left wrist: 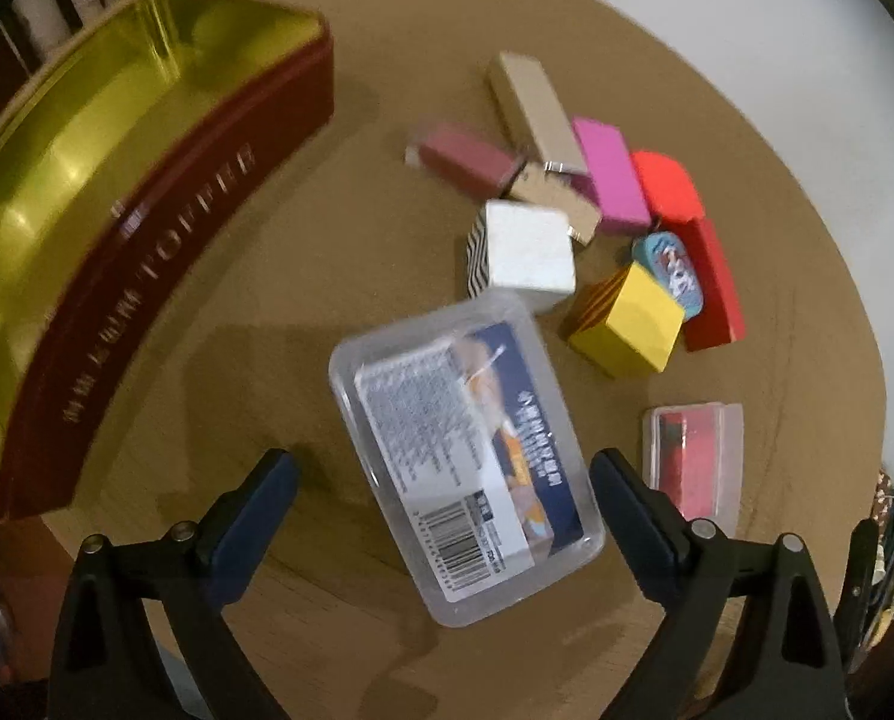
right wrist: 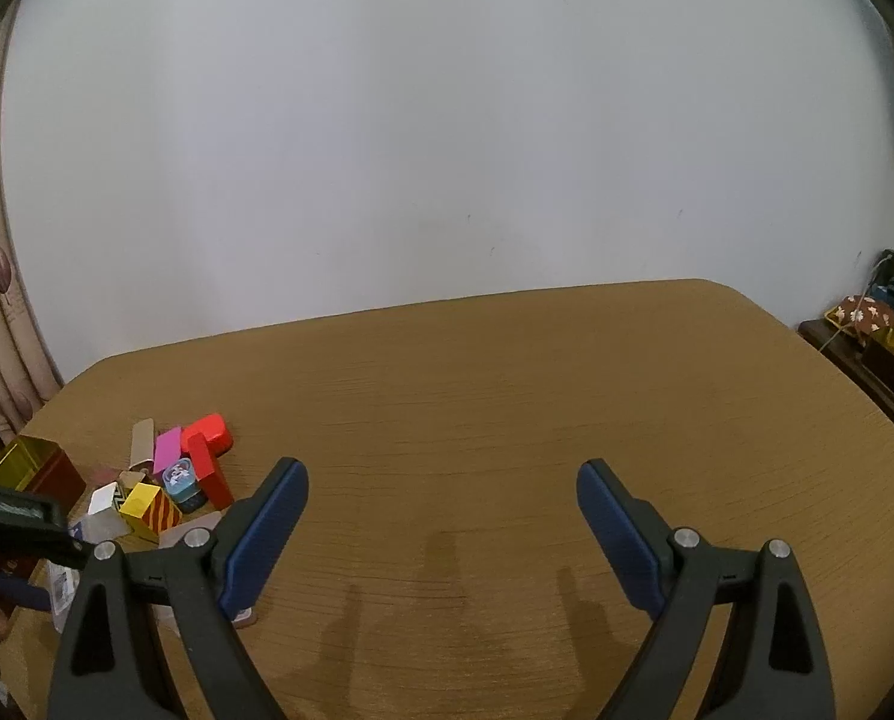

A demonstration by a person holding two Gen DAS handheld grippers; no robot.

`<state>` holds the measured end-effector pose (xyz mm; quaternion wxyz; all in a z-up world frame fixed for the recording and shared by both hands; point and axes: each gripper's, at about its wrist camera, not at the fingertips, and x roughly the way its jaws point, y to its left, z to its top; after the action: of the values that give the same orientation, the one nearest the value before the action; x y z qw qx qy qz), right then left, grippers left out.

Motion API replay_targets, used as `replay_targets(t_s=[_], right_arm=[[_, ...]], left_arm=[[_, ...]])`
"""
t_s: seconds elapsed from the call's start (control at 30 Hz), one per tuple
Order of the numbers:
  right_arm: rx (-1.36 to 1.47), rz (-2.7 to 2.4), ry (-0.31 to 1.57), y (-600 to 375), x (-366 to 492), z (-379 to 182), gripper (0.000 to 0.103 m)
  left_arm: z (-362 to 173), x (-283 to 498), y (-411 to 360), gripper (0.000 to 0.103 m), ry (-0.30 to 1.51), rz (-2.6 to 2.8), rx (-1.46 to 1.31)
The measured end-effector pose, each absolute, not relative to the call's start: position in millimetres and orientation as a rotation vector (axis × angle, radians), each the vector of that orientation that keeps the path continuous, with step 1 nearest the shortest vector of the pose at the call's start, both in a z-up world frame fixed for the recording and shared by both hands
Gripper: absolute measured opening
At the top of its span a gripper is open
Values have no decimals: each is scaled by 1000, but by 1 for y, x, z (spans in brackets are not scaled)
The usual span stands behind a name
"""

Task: Organize rigid objects
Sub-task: 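Reach the left gripper to the clear barcode-labelled plastic box and grasp it, then carry the clear box with the left gripper into the gold tin and release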

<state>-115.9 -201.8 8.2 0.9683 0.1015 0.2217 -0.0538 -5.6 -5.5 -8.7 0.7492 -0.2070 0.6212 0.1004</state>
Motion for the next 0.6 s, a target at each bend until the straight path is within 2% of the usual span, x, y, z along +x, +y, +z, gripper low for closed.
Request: replay_targets(t_s=[0.1, 0.17, 0.23, 0.27, 0.3, 0.53, 0.6], right_arm=[[212, -104, 447, -204, -117, 8, 94], [219, -101, 450, -207, -118, 8, 94], [226, -100, 455, -209, -118, 8, 94], [230, -100, 456, -210, -118, 8, 94], [235, -100, 458, -212, -118, 8, 94], [253, -104, 467, -214, -115, 7, 94], [252, -110, 469, -213, -115, 7, 94]], left_arm=[[-13, -11, 1, 95, 1355, 238, -438], [-13, -13, 1, 91, 1358, 250, -413], [-11, -18, 3, 81, 1352, 273, -386], [-10, -19, 3, 65, 1345, 292, -360], [-8, -21, 3, 57, 1327, 311, -324], [9, -16, -33, 57, 1298, 138, -198], [31, -36, -34, 57, 1266, 81, -149]])
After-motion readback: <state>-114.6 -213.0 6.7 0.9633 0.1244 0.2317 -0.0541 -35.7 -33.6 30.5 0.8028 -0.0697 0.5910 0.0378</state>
